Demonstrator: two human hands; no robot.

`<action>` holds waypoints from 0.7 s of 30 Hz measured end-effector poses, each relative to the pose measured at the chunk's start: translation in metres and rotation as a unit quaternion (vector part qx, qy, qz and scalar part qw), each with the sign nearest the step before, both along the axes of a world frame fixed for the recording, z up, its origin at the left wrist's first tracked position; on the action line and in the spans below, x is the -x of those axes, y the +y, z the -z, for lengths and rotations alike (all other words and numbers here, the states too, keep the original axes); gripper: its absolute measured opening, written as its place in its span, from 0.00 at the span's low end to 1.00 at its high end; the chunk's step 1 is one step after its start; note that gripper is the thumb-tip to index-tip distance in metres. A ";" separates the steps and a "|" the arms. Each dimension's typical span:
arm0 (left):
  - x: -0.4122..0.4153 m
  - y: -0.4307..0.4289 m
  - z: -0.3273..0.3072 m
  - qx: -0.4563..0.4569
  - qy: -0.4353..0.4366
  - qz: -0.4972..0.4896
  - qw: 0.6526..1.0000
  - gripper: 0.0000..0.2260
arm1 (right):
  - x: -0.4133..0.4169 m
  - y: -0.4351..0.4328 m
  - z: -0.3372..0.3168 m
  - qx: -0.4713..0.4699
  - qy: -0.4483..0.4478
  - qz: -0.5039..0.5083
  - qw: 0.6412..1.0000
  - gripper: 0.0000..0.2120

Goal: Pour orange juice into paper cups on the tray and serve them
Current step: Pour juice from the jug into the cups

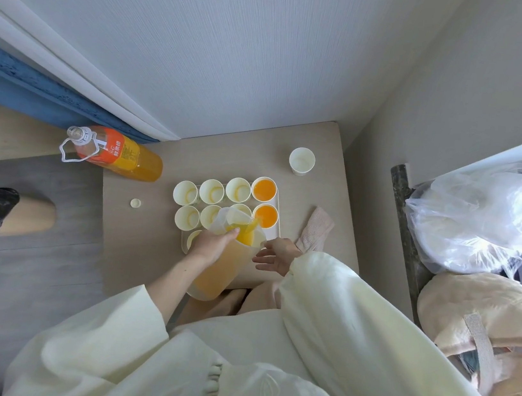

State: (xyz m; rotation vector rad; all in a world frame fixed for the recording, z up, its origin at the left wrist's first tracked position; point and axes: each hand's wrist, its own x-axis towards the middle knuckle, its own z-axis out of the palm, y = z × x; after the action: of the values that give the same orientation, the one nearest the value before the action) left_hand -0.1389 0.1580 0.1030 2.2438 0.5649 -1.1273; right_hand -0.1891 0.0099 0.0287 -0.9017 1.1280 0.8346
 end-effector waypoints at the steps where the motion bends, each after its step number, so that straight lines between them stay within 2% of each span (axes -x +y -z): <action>1: 0.000 0.000 0.000 0.000 0.001 -0.001 1.000 0.22 | 0.000 0.000 0.000 0.000 -0.002 0.000 1.000 0.10; 8: 0.001 0.001 -0.001 0.002 -0.003 -0.009 1.000 0.23 | -0.001 -0.002 -0.003 0.000 -0.004 -0.002 1.000 0.13; 17: 0.013 0.007 -0.003 0.030 -0.063 0.018 0.997 0.16 | 0.005 -0.007 -0.012 -0.005 -0.034 -0.008 0.999 0.12; 21: 0.024 0.013 -0.004 0.041 -0.069 -0.001 0.997 0.17 | 0.010 -0.009 -0.011 0.013 -0.046 -0.005 0.999 0.12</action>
State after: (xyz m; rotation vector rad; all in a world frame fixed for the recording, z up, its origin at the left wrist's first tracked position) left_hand -0.1629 0.1709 0.1072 2.2293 0.4570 -0.9678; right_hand -0.1992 0.0007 0.0402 -0.9579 1.0565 0.7804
